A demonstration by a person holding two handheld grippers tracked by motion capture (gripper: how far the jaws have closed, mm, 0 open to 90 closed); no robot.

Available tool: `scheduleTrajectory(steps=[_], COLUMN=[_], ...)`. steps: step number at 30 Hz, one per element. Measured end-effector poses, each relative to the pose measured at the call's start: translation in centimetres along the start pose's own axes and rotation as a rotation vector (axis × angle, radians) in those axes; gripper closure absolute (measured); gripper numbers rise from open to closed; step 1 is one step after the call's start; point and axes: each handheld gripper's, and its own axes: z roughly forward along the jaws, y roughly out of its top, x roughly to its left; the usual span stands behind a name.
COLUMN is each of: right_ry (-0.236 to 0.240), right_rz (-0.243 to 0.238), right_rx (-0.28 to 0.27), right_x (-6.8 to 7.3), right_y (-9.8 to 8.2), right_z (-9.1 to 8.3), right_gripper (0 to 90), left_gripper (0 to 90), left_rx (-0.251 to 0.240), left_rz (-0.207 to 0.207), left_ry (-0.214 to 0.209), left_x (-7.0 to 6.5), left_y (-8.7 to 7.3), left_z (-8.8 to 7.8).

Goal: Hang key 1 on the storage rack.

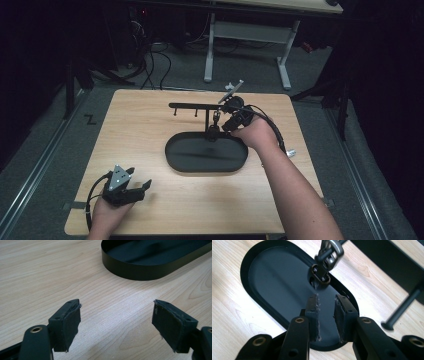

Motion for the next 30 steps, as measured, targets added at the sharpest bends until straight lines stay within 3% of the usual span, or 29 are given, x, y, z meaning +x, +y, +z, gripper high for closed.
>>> scheduleTrajectory(steps=[9,19,30], right_ry=[0.014,0.024,0.034], right_rz=[0.022,0.061,0.129], right_rx=[-0.004,0.008,0.047], right_x=[-0.2,-2.0,-4.1], right_y=[-2.7,-6.4,-11.2], right_z=[-0.1,-0.5,1.4], right_gripper=[71.0,69.0,60.9], left_gripper=[23.6,23.6,23.7], left_rx=[0.007,0.013,0.015], left_rz=[0.005,0.008,0.008], left_ry=[-0.001,0.0,0.001], left_x=[-0.2,-0.2,-0.3], left_y=[0.0,0.0,-0.1], left_z=[0.2,0.3,0.3])
